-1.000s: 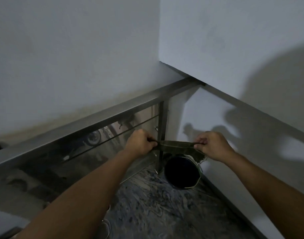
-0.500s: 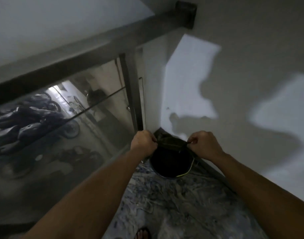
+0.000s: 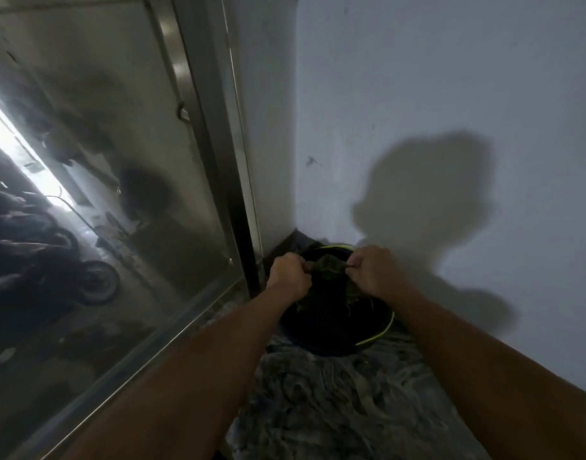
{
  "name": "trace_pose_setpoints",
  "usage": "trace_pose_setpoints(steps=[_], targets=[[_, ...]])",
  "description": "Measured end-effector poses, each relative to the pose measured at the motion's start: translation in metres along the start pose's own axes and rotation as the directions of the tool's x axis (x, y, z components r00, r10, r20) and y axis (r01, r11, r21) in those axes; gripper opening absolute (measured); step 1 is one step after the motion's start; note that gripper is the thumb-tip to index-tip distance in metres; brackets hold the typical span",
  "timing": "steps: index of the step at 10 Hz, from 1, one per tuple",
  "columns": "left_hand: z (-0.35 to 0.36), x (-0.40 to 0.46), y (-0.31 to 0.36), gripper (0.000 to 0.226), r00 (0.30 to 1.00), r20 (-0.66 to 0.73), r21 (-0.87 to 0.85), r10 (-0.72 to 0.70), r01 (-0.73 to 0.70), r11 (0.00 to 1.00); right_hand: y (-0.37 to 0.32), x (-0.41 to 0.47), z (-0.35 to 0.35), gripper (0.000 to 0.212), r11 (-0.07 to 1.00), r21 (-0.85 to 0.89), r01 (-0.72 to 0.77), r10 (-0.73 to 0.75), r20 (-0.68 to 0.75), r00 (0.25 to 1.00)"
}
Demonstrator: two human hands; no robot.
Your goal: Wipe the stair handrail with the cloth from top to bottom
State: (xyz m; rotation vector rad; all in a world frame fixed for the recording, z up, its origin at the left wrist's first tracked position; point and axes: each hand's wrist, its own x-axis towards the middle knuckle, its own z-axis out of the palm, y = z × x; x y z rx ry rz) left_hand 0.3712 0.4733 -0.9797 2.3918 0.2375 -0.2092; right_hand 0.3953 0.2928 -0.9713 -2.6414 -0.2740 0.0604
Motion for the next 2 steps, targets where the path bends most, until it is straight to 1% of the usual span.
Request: trace_pose_setpoints(steps=[1, 2], targets=[[0.01, 0.001, -0.015, 0.038, 0.999, 0.04, 0.022, 0.013, -0.013, 1.0, 0.017, -0.001, 0.014, 0.016, 0.998, 0.041, -0.052, 0.051, 0.014, 0.999], [-0.01, -0.018, -0.031, 0.04, 0.996, 0.085, 0.044, -0.037, 0.033, 0.998, 0.04, -0.027, 0.004, 0.017, 0.98, 0.073, -0.187, 0.183, 0.062, 0.981]])
